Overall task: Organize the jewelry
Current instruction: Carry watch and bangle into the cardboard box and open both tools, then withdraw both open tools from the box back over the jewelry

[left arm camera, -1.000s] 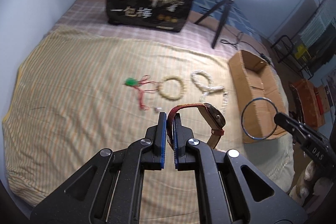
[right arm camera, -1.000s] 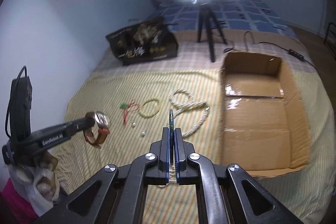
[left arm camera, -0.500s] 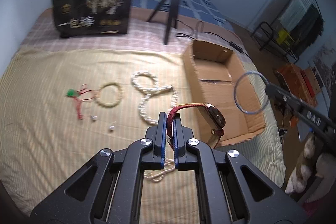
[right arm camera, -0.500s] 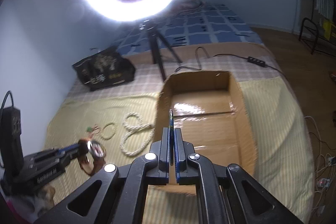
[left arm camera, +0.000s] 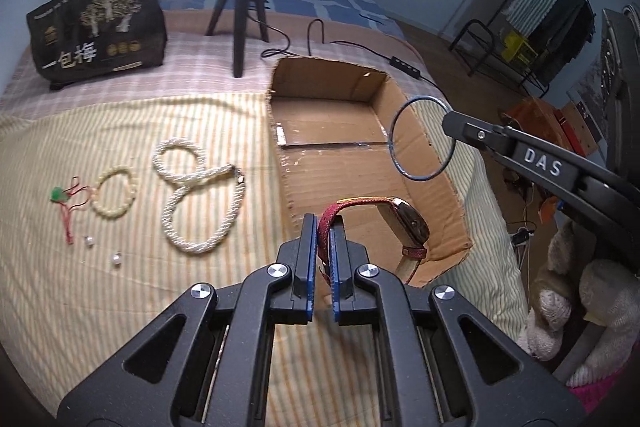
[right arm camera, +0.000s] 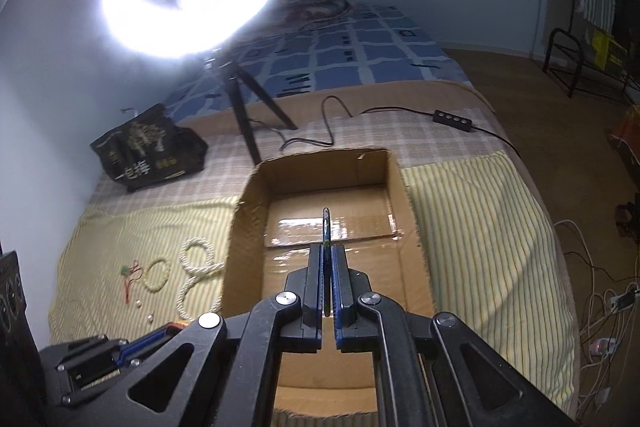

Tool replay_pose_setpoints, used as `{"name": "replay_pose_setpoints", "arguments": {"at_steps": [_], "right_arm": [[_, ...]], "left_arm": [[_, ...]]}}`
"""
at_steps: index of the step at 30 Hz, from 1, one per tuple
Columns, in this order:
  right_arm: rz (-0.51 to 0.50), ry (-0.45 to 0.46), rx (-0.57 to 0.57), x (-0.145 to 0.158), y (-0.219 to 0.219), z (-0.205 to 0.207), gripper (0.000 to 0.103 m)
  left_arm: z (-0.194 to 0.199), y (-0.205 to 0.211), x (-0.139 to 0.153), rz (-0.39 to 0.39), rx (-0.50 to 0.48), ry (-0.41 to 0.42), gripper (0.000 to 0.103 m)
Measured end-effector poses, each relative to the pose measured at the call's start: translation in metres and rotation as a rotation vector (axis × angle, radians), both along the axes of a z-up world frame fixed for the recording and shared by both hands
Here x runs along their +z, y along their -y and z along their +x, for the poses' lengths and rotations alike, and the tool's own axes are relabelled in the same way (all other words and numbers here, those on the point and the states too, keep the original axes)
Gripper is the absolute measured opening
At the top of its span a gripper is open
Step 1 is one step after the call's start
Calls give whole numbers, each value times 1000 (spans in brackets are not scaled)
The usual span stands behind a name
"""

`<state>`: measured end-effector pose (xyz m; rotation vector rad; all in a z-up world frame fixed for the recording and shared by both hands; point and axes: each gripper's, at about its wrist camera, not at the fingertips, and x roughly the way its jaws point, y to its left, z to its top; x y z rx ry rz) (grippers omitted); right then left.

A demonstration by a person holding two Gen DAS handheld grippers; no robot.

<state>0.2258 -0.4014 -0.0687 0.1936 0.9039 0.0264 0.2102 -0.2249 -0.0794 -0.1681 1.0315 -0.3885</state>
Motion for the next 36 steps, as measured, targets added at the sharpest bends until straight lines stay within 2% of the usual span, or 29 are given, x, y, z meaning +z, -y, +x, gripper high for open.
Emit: {"name": "replay_pose_setpoints", "arguments": {"at_steps": [12, 13, 14, 15, 16, 17, 18, 20, 22, 28, 36], "right_arm": [[12, -33, -35, -16, 17, 11, 2], [12, -31, -37, -16, 18, 11, 4], [14, -32, -37, -16, 18, 11, 19], [12, -31, -41, -16, 18, 11, 28], [8, -23, -50, -15, 19, 10, 44], [0, -16, -59, -14, 19, 10, 57], [-5, -14, -66, -13, 20, 9, 63], [-12, -4, -80, -10, 21, 8, 81], [-16, 10, -96, -7, 22, 7, 86], [-20, 16, -97, -3, 19, 6, 91], [-32, 23, -92, 0, 14, 0, 94]], "left_arm": [[14, 22, -21, -5, -38, -42, 5], [14, 23, -22, -4, -44, -43, 6], [14, 25, -23, -2, -49, -43, 13], [14, 26, -23, -1, -57, -42, 25], [14, 26, -23, 0, -60, -38, 33], [13, 26, -22, 4, -60, -27, 49], [10, 25, -19, 12, -56, -9, 59], [8, 24, -16, 23, -56, 9, 65], [6, 23, -16, 36, -62, 12, 65], [5, 15, -18, 48, -53, 0, 65], [-2, 5, -12, 64, -50, 14, 65]]}}
